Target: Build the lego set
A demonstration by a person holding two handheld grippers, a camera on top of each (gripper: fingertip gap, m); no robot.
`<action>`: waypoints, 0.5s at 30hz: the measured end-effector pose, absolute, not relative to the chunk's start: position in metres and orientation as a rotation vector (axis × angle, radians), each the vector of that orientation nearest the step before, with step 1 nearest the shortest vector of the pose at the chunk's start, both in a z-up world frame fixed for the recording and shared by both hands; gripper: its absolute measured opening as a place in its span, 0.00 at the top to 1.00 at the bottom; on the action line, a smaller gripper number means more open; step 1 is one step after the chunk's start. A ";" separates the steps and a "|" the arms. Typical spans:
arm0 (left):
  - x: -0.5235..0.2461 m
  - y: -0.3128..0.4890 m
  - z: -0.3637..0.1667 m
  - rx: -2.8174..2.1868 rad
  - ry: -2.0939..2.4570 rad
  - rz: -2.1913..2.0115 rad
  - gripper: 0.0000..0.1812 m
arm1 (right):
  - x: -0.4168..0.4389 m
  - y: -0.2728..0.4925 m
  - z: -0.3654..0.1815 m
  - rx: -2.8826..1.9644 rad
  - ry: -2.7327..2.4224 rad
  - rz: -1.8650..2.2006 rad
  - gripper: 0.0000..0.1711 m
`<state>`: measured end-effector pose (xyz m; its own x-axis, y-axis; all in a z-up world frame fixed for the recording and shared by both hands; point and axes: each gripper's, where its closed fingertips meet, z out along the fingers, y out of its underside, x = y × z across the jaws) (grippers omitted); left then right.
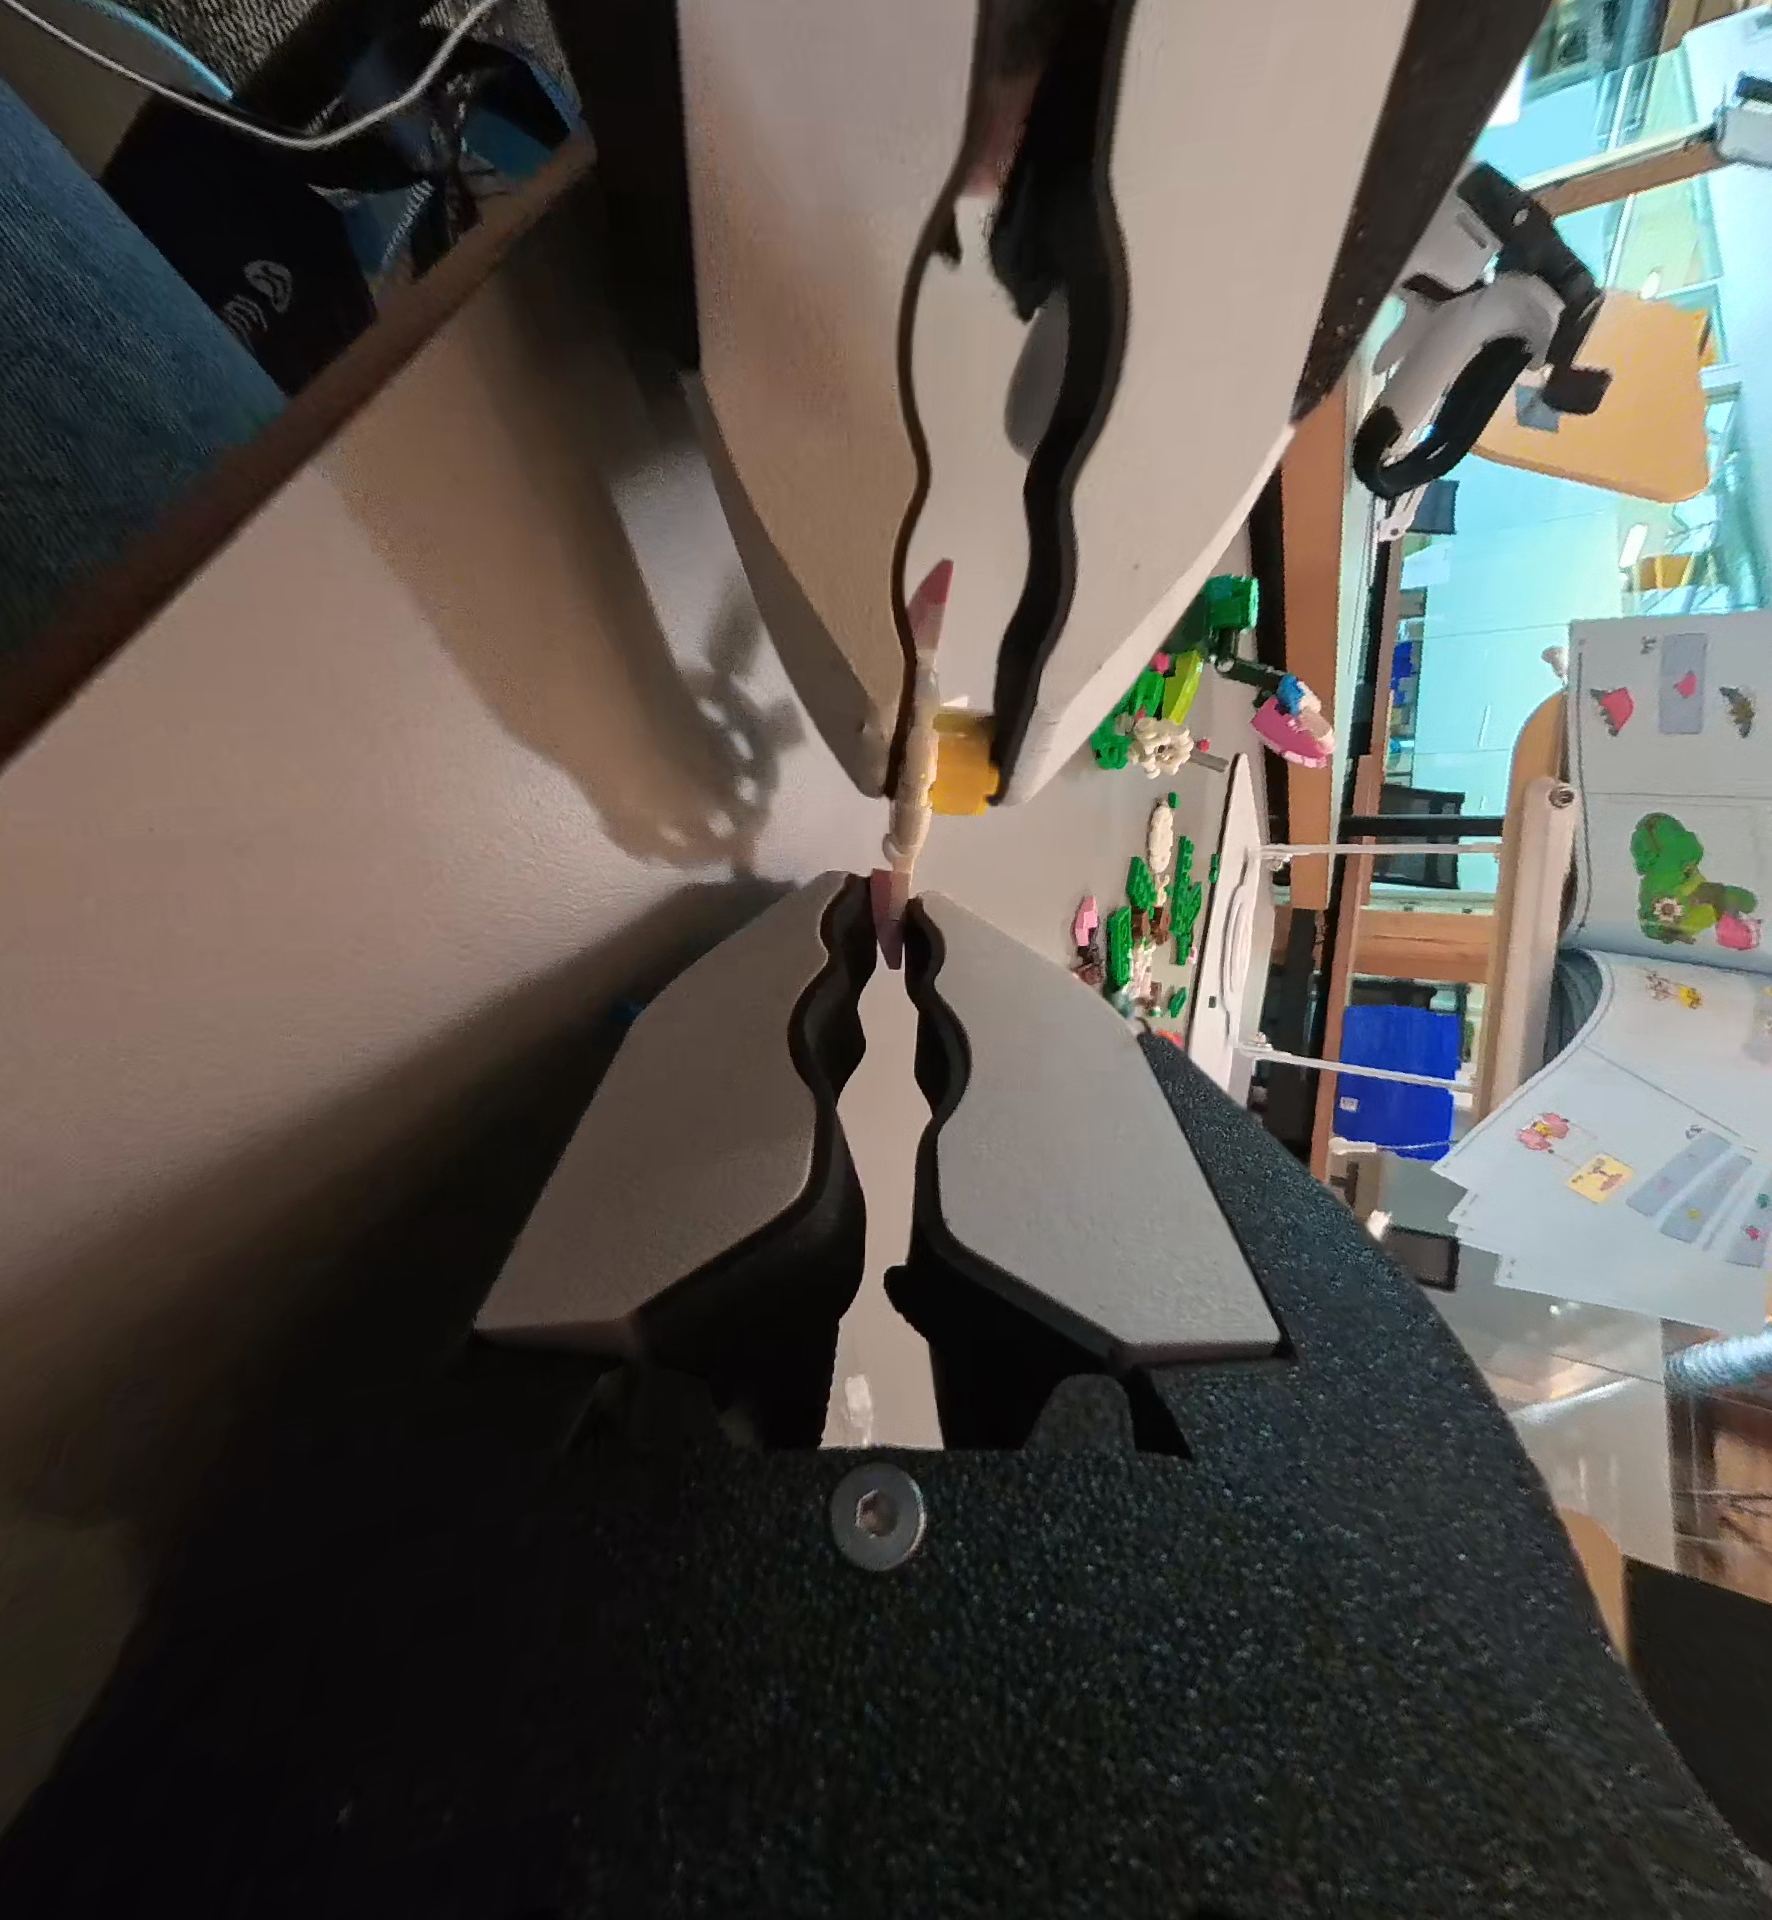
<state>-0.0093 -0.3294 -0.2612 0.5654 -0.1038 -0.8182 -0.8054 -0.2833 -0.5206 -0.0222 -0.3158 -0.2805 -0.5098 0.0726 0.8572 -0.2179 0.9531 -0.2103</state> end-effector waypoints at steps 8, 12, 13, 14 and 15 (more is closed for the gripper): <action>-0.002 -0.329 -0.249 -1.567 0.811 0.960 0.92 | -0.019 -0.318 -0.273 0.126 -2.045 0.398 0.97; -0.004 -0.330 -0.247 -1.569 0.779 0.925 0.92 | -0.019 -0.318 -0.271 0.118 -2.038 0.414 0.97; -0.005 -0.329 -0.247 -1.576 0.771 0.919 0.92 | -0.019 -0.318 -0.270 0.114 -2.040 0.418 0.97; -0.006 -0.329 -0.247 -1.585 0.759 0.909 0.92 | -0.019 -0.317 -0.270 0.111 -2.039 0.418 0.97; -0.007 -0.329 -0.248 -1.600 0.744 0.893 0.92 | -0.019 -0.316 -0.270 0.108 -2.039 0.416 0.97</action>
